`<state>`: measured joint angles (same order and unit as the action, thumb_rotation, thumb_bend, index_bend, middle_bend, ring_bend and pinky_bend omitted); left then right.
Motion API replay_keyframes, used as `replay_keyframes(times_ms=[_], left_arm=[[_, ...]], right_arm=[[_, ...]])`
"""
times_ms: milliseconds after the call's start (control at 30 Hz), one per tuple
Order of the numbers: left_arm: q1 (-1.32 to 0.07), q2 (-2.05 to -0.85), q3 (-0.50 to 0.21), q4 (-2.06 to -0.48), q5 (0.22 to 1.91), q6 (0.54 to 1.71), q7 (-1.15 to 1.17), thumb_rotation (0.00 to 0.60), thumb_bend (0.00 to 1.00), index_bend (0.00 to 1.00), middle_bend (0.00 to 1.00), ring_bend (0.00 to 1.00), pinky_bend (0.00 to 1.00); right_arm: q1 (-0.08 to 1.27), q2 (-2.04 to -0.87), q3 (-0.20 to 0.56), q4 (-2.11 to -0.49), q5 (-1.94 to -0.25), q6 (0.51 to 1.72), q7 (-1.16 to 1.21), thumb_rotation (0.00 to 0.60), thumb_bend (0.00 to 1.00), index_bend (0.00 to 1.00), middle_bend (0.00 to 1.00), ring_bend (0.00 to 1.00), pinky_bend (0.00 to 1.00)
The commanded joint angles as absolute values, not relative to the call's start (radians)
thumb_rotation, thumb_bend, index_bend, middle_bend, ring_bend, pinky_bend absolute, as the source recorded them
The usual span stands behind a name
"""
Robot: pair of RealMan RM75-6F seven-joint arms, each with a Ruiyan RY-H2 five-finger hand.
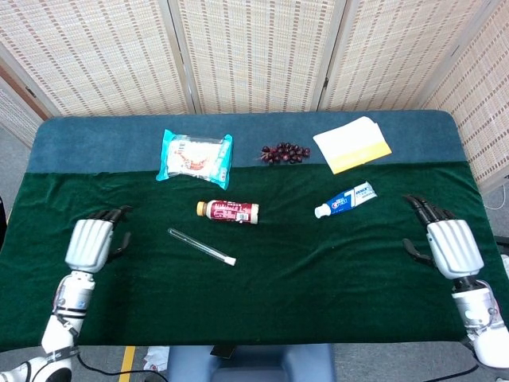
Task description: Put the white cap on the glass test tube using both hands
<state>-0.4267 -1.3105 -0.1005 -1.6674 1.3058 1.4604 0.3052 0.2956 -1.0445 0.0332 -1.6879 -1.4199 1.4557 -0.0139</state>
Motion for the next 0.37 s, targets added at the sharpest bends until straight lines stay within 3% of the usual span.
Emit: replay_keyframes(times_ms=[33,200,367], left_arm=[[-0.339,-1.251,-0.074,-1.665,1.348,1.55,0.26,0.6,0.46,0.26,0.3,0.25,0.29],[-0.255,-1.214,-0.044,-1.678,1.371,1.624,0.248,0.6,0.44,0.24,0.27,0.22,0.21],[-0.204,-1.206,-0.008,-1.689,1.408,1.647,0.249,0.6,0.44,0.23,0.26,0.19,0.16]], right_arm=[[0.235,-1.073,0.019,-1.629,-1.448,1.519,0.027,0.588,0.4,0.05,0.02,0.07,0.13],[0.179,-1.088,-0.007,-1.589,-1.459,1.538,0.066,0.582,0.4,0.0,0.0,0.0,0.03],[0.143,-1.079,-0.019,-1.584,-1.463,1.536,0.131,0.581,0.4,0.0,0.0,0.0,0.0]])
